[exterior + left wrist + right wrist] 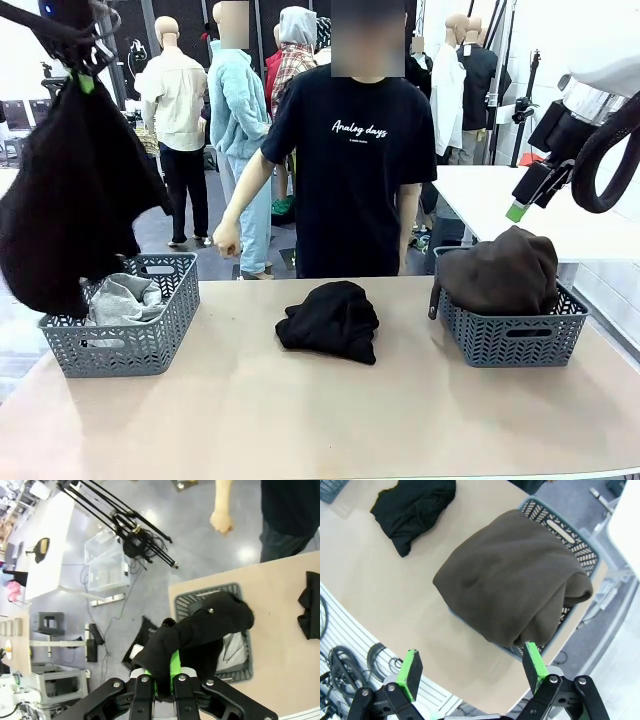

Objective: Sort the tops and bottoms.
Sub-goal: Sort the clothes according to human instructions.

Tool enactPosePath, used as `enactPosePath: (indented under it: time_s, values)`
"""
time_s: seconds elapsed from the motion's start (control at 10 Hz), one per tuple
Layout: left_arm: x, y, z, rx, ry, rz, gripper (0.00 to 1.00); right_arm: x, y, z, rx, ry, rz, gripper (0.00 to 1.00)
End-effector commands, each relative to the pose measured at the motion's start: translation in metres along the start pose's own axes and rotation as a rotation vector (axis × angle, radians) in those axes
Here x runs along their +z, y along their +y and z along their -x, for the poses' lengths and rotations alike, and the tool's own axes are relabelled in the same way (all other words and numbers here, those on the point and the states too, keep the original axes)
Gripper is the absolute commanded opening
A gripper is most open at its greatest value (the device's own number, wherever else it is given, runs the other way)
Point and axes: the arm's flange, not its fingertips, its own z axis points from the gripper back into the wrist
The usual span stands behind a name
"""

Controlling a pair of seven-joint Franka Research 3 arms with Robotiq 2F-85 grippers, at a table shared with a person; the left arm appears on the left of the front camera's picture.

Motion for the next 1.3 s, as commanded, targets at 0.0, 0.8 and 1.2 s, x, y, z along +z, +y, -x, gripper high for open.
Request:
enactPosePath:
  time_s: [0.0, 0.8, 1.2]
  values:
    - [-0.003, 0.008, 0.011, 0.067, 0.034, 0.024, 0.0, -0.001, 0.001, 0.001, -0.003, 0.013, 0.01, 1.0]
    - [-0.142, -0.039, 0.027, 0.062, 0.218, 0.21, 0.0, -0.001, 0.001, 0.001, -0.003, 0.013, 0.01, 1.0]
    - [-0.176, -0.044, 0.033, 0.053, 0.289, 0.195, 0.0, -0.001, 0.001, 0.001, -0.003, 0.013, 0.01, 1.0]
